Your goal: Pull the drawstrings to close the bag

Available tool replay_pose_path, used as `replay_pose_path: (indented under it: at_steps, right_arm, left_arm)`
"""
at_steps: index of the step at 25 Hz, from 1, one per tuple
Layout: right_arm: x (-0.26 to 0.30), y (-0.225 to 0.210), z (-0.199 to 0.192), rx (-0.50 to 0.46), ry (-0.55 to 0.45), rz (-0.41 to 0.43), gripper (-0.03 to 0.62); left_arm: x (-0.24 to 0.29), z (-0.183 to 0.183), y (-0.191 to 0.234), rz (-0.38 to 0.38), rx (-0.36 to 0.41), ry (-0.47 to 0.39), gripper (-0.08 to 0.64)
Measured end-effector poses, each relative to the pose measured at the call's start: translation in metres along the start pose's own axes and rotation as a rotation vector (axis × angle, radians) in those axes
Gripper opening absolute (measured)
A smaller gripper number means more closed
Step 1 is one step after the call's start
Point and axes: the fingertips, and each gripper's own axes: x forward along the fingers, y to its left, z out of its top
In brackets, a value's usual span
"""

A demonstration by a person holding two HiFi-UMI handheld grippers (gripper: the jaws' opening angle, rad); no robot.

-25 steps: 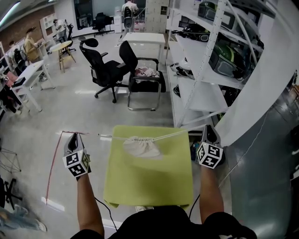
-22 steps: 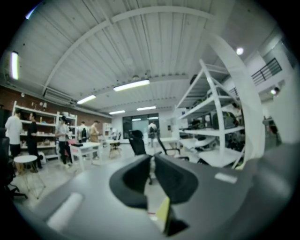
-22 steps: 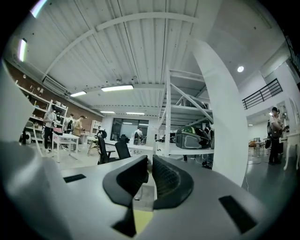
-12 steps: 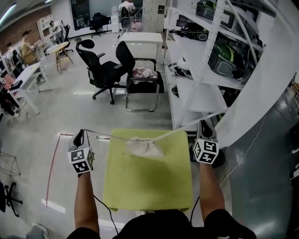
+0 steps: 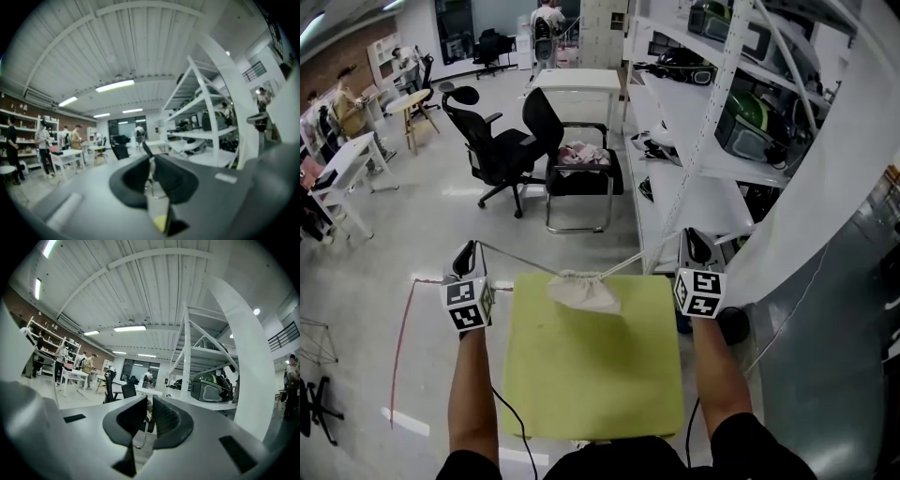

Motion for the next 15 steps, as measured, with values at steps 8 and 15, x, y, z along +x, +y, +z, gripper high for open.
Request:
replay_pose_path:
  at_steps: [8, 15]
  right_arm:
    - [0.002, 0.027, 0.003, -0.049, -0.006, 0.080, 0.035]
    - [-0.025, 0.068, -0.036, -0.109, 0.080, 0.183, 0.035]
  left_arm:
    - [0.006, -0.003, -0.026, -0.047, 0.002, 0.002, 0.038]
    - [-0.019, -0.065, -0.044, -0.077, -0.014, 0.131, 0.038]
